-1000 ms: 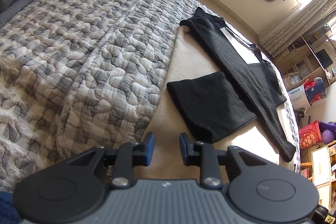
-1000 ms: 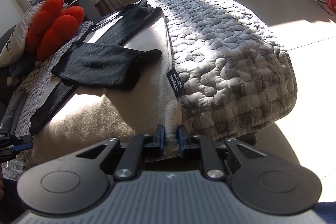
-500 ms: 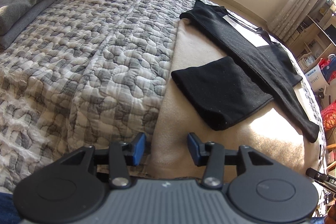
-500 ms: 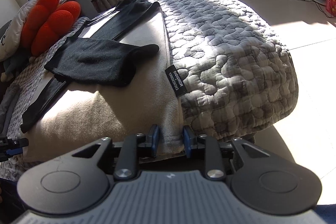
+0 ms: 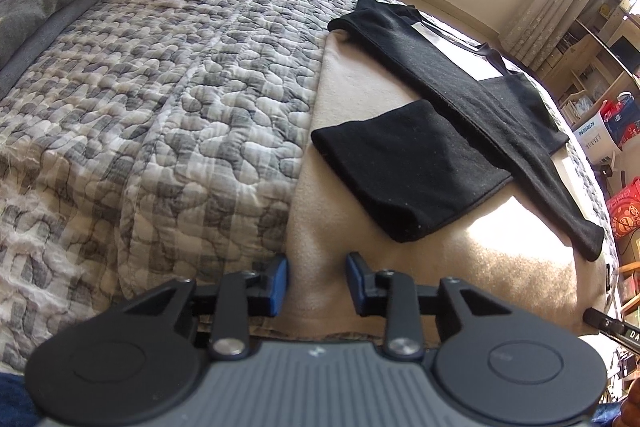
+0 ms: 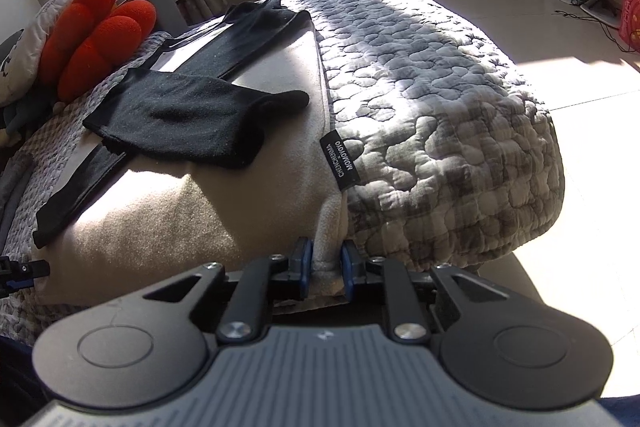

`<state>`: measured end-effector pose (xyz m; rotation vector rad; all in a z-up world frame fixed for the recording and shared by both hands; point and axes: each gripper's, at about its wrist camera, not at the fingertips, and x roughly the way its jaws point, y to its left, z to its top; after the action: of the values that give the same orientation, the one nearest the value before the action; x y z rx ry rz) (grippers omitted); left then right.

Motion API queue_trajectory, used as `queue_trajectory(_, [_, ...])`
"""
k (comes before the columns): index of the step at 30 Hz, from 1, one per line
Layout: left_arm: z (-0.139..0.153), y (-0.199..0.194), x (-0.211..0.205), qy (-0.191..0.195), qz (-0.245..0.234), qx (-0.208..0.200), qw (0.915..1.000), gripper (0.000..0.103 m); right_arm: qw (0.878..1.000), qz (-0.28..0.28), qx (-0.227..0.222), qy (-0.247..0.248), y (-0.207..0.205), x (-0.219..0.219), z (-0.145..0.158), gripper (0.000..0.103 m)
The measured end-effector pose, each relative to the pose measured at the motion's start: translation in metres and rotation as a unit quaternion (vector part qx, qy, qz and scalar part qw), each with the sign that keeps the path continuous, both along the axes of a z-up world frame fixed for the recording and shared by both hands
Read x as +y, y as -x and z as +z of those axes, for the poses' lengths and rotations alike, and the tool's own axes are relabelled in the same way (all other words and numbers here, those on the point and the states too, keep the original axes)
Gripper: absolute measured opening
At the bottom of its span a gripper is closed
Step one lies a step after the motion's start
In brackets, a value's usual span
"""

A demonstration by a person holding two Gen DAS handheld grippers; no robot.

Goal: Fold clothes

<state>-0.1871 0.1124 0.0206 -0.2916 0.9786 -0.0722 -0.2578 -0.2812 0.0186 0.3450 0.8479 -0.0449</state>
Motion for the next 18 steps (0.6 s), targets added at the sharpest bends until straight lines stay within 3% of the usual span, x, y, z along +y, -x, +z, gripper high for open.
queue_trajectory(7, [-0.0008,0.0007,0.0016,0.009,0.003,0.002,1.0000,0.030,1.000,-0.004,0.000,-0.004,0.0005,-0.0010,-0.0004,0.021])
queue_trajectory(10, [-0.0041,0.0001,0.0043,0.018,0.016,0.011,0.9997,0.037,1.000,-0.004,0.000,-0.003,0.0005,-0.0005,-0.0007,0.021])
queue_trajectory(16, [-0.0055,0.0018,0.0011,0.016,0.014,0.011,0.9997,0.037,1.000,-0.002,0.000,0.000,0.0003,-0.0002,-0.0015,0.021])
queue_trajectory(17, [-0.0053,0.0022,0.0014,0.019,0.014,0.010,0.9997,0.033,1.000,0.000,-0.002,-0.001,0.0013,0.0001,-0.0007,0.021])
queue_trajectory(18, [-0.0042,0.0033,0.0021,0.027,0.012,0.008,0.9995,0.019,1.000,0.002,-0.005,-0.002,0.0022,0.0003,0.0001,0.021])
